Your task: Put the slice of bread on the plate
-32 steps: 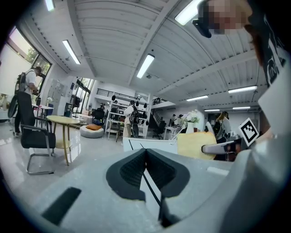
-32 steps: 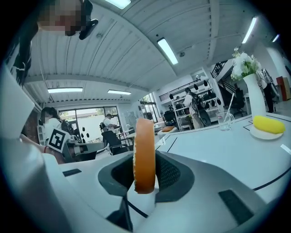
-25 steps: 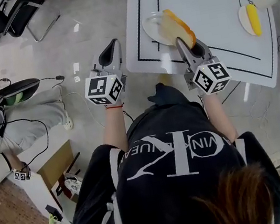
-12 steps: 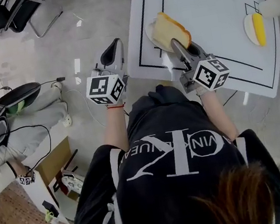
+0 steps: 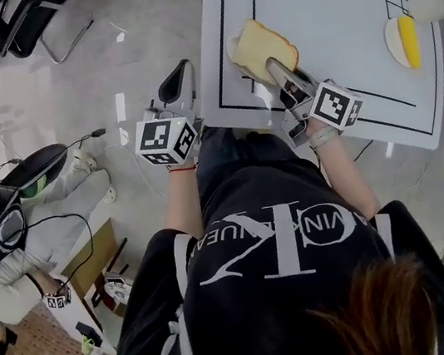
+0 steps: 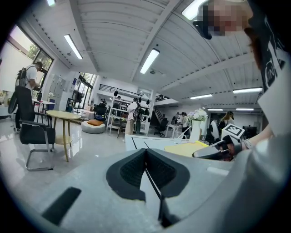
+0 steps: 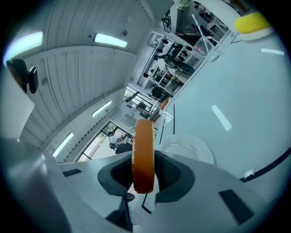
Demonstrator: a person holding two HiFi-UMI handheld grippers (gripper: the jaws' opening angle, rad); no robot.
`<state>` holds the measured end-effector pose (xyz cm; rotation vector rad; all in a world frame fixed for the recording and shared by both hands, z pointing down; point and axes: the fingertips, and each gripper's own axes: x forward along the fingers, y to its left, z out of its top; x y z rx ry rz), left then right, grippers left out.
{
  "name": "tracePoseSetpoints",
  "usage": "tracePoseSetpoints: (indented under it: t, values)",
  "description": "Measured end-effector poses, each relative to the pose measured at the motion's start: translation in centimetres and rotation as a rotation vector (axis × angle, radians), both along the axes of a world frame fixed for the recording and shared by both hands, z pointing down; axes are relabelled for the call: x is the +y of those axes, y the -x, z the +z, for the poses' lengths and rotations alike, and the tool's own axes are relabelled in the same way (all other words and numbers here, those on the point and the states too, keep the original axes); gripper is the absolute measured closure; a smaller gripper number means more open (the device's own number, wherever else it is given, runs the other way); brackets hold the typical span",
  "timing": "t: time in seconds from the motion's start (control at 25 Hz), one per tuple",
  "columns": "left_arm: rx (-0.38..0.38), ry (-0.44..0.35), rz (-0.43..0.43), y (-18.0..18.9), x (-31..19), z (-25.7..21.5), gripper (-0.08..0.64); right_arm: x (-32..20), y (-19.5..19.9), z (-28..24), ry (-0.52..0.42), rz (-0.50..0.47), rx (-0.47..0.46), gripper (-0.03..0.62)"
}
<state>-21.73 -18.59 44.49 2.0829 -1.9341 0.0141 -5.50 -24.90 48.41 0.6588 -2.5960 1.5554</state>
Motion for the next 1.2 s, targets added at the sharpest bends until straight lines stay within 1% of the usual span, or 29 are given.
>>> tracePoseSetpoints:
  t: [0.12,0.24,0.4,0.52,0.6,0.68,0.84,1.0,1.2]
  values:
    - [0.009,0.002,0.05,-0.3,-1.4,0.0,0.549,0.1,0.6,0.2,0.056,0.005,-0.019,0.492]
    - [0.014,-0.004,0.106,-0.3,-2.7,-0.2,0.549,0.0,0.5,0.9,0.087,0.031,0.016,0.491]
    - [0.032,0.0,0.143,0.7,-4.1,-0.1,0.549,-0.3,0.4,1.8,0.12,0.067,0.06,0.491]
    - [0.036,-0.003,0.173,1.1,-5.0,-0.2,0.549,-0.5,0.2,2.5,0.13,0.089,0.112,0.463]
    - [0.039,-0.002,0.192,1.5,-5.5,-0.3,0.549,-0.6,0.3,2.8,0.114,0.093,0.176,0.44]
    - [0.046,0.005,0.206,1.9,-5.9,0.0,0.549,-0.6,0.3,3.3,0.086,0.092,0.26,0.414]
    - [0.058,0.018,0.234,2.3,-6.9,0.4,0.549,-0.7,0.1,3.8,0.008,0.088,0.414,0.349]
    - [0.065,0.021,0.263,2.2,-7.9,0.4,0.551,-1.0,-0.5,4.0,-0.056,0.104,0.53,0.306]
    - [0.079,0.026,0.291,2.3,-8.5,0.6,0.551,-1.2,-1.4,4.3,-0.128,0.127,0.674,0.228]
